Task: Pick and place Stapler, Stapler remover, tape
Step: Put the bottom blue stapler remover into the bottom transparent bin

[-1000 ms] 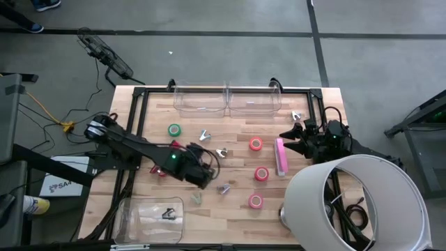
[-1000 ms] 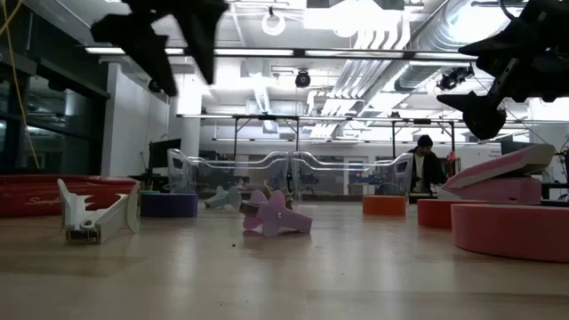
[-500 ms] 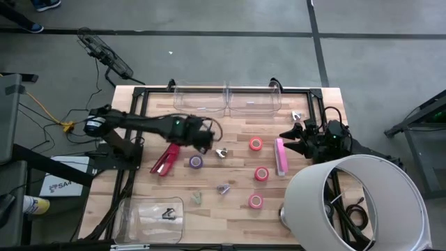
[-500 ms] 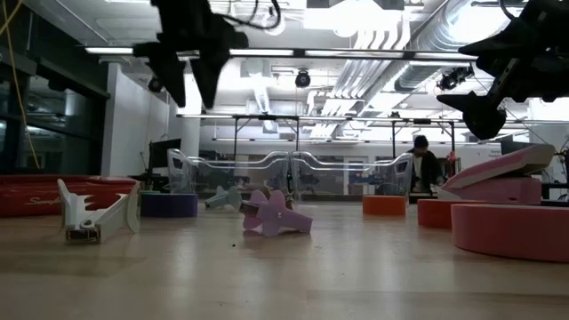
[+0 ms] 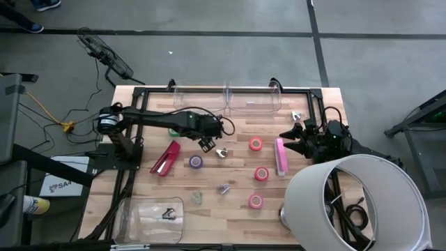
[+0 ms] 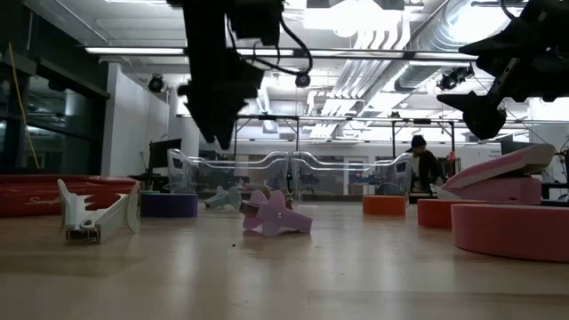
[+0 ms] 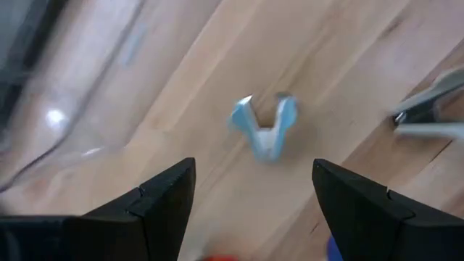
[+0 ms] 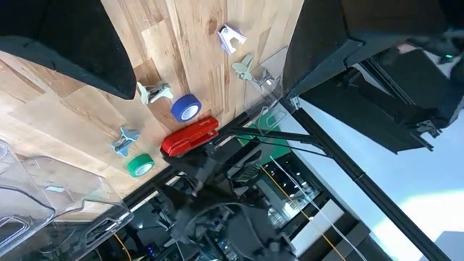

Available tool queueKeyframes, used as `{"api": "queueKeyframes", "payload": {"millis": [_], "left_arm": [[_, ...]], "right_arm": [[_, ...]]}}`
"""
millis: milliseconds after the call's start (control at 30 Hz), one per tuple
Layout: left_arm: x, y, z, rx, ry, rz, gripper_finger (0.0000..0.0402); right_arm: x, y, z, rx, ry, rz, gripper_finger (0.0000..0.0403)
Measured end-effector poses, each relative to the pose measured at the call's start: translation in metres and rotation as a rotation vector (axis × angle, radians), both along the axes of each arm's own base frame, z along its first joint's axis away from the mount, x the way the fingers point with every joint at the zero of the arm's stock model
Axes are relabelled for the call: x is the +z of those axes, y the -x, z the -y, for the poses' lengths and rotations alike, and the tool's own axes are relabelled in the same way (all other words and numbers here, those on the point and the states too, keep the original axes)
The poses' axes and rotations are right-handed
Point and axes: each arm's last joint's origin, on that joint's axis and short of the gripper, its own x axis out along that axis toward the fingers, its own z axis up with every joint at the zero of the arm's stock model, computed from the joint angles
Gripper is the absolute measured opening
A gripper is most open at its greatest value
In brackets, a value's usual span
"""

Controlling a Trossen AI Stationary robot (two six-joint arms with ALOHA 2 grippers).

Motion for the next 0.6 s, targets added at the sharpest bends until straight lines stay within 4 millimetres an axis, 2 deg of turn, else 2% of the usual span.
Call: {"api": "queueKeyframes", "payload": {"millis": [133, 300, 600], "left_arm": [[-0.026, 0.006, -0.014, 0.055, 0.064, 0.016, 0.0273], [-0.043, 0.015, -0.028, 0.081, 0.077, 0.002, 0.0273], [-0.065, 0.018, -0.033, 0.024, 0.135, 0.063, 0.0273]], "right_arm": [[0.0, 0.0, 0.0, -0.001, 0.0, 0.0, 0.0339], [0.0, 0.0, 0.0, 0.0, 0.0, 0.0, 0.0339], [0.0, 0.0, 0.0, 0.0, 0.0, 0.001, 0.0339]]}}
